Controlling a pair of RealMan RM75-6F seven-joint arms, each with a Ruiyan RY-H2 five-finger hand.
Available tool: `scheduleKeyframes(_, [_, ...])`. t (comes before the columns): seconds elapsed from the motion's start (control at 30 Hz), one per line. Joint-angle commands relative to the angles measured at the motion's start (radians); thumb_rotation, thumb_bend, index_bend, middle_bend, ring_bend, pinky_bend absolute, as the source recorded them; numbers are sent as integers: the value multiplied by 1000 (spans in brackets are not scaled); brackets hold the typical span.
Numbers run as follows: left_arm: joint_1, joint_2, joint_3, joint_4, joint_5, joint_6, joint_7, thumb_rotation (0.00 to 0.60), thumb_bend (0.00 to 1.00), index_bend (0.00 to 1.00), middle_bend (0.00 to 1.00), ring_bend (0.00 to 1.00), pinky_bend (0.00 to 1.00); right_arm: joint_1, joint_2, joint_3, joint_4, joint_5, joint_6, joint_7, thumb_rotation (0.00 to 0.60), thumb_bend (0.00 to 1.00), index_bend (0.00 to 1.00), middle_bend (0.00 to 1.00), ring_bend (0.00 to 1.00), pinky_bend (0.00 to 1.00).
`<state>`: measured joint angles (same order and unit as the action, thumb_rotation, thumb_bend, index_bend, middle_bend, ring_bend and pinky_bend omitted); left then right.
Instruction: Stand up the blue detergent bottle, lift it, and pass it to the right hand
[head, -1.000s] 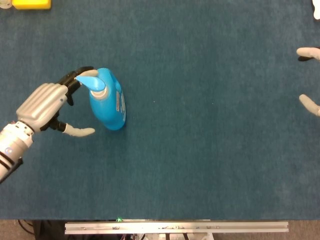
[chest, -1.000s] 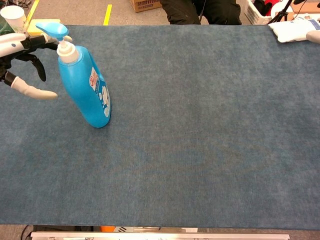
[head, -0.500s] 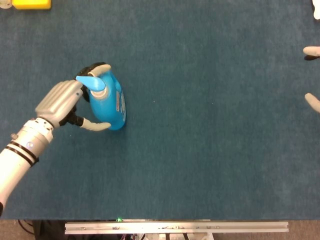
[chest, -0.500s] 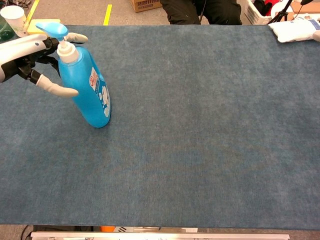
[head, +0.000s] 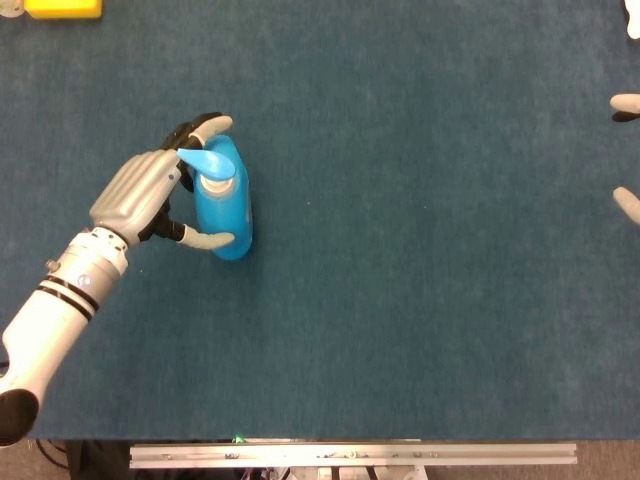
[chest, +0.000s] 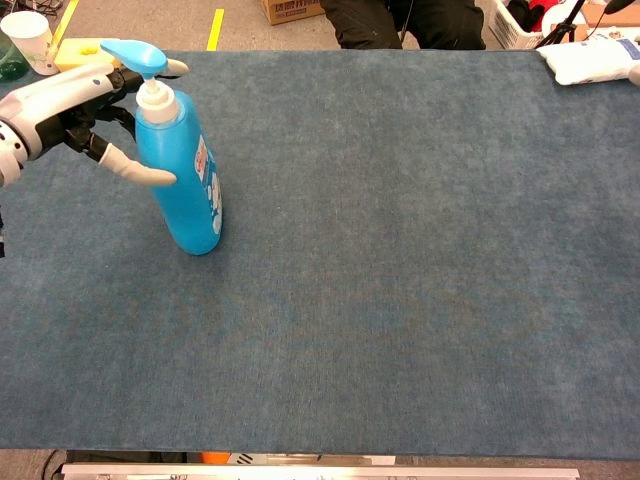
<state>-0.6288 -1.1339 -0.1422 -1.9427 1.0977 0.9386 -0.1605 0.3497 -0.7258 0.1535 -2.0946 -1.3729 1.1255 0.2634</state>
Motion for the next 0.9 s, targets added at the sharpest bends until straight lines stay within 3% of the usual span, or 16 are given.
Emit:
scheduleKeyframes(0.03, [-7,-20,-12,13,-22,0,8,568,97,0,0,0,398,0,0,0,1,1,0,-1,600,266,202,294,158,223])
scheduleKeyframes(0.33, [-12,-41,-29,49,-30,-15,-1,600,98,0,0,0,397,-3,4,2,2,11,2,-1,600,266,202,294,159,223])
scheduleKeyframes(0.7, [20,90,-58,12,40,-85,-180,600,98,0,0,0,396,2,-3,6,3,21,-4,-10,600,266,202,294,159,223])
scheduleKeyframes(0.9, [18,113,-86,11,79,-109,-272,600,98,0,0,2,397,3,-7,7,2,27,-6,-14,600,266,202,294,159,223])
